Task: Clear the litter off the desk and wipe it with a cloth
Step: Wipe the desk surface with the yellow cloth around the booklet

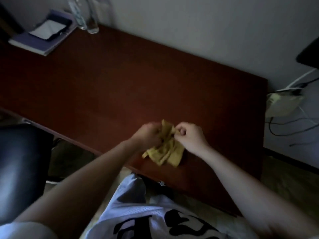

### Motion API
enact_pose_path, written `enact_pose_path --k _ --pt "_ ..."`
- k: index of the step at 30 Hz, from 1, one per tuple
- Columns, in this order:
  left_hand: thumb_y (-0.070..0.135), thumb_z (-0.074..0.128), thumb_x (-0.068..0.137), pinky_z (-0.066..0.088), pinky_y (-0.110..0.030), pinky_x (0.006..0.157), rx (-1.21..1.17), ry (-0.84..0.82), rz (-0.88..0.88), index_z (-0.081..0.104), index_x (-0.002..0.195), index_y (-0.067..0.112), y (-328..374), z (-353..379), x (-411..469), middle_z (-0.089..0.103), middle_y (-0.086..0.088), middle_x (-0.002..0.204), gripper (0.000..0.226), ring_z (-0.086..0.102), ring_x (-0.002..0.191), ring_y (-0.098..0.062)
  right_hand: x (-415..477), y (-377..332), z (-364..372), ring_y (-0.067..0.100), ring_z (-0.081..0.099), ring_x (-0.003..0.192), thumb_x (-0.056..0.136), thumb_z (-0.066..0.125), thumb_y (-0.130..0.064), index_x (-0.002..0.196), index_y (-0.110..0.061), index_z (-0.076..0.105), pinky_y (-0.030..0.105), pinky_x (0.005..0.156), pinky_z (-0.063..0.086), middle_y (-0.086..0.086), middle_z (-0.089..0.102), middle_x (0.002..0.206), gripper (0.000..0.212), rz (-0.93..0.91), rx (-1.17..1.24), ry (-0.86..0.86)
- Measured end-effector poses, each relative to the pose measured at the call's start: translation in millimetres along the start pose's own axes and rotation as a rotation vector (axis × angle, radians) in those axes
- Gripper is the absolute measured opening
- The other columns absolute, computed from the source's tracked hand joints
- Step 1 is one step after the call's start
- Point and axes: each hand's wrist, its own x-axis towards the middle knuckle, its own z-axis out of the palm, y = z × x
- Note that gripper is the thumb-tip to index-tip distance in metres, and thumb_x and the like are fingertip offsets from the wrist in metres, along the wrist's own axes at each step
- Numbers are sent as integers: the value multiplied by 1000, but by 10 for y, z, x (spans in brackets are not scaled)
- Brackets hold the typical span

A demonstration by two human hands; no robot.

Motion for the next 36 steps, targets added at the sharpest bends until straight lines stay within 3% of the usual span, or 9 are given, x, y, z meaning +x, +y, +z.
enact_pose_path --k 3,5,9,12,15,19,22,27,36 --pt "5 69 77 42 -24 72 -171 240 -19 62 108 9 -71 -564 -62 55 3 98 32 53 88 -14 228 -360 -231 12 48 62 72 70 -5 82 -14 67 17 58 32 -2 49 67 13 -318 55 201" --pt "3 69 78 45 -29 82 -147 360 -3 62 111 11 -201 -839 -118 54 3 103 34 52 95 -14 321 -530 -243 6 44 63 73 70 -4 85 -15 67 10 62 34 -4 47 70 16 -481 35 176" --pt "-5 54 81 44 -31 93 51 354 -77 63 107 22 -646 -908 -265 57 0 120 39 51 111 -17 282 -522 144 19 55 75 81 66 -20 98 -17 67 30 69 43 -3 55 82 17 -604 -216 -73" --pt "2 46 86 33 -40 109 228 184 -258 58 121 24 -1079 -742 -333 47 1 140 43 38 131 -20 248 -334 480 17 51 109 86 59 -35 120 -23 60 35 98 37 -3 59 114 36 -592 -342 -283" --pt "10 44 87 17 -49 114 287 80 -430 33 143 28 -1344 -645 -423 25 -1 155 61 19 143 -23 452 -273 665 19 25 136 91 51 -38 140 -31 39 41 113 21 -3 36 146 50 -519 -413 -328" --pt "17 46 88 11 -48 115 235 11 -476 17 150 27 -1470 -591 -499 11 -3 159 68 8 146 -25 803 -302 920 24 -17 143 96 29 -52 147 -44 0 52 114 -8 -8 -12 158 59 -347 -645 -503" --pt "18 48 88 9 -50 115 239 12 -467 16 150 28 -1527 -569 -500 9 -4 159 71 5 146 -26 864 -416 1214 28 -27 140 93 20 -61 145 -45 -11 58 109 -17 -8 -23 155 62 -303 -692 -471" --pt "18 53 86 11 -56 113 190 232 -520 22 148 31 -1587 -591 -350 9 -2 159 70 6 145 -30 529 -295 1356 30 -18 143 91 20 -63 146 -44 -4 60 109 -14 -7 -11 158 63 -582 -793 -347" --pt "36 39 95 11 -63 111 297 216 -600 25 147 35 -1620 -563 -158 14 -7 158 54 10 143 -40 -251 809 411 28 24 139 86 32 -62 143 -39 24 57 109 11 -4 34 149 62 -803 -978 -508"
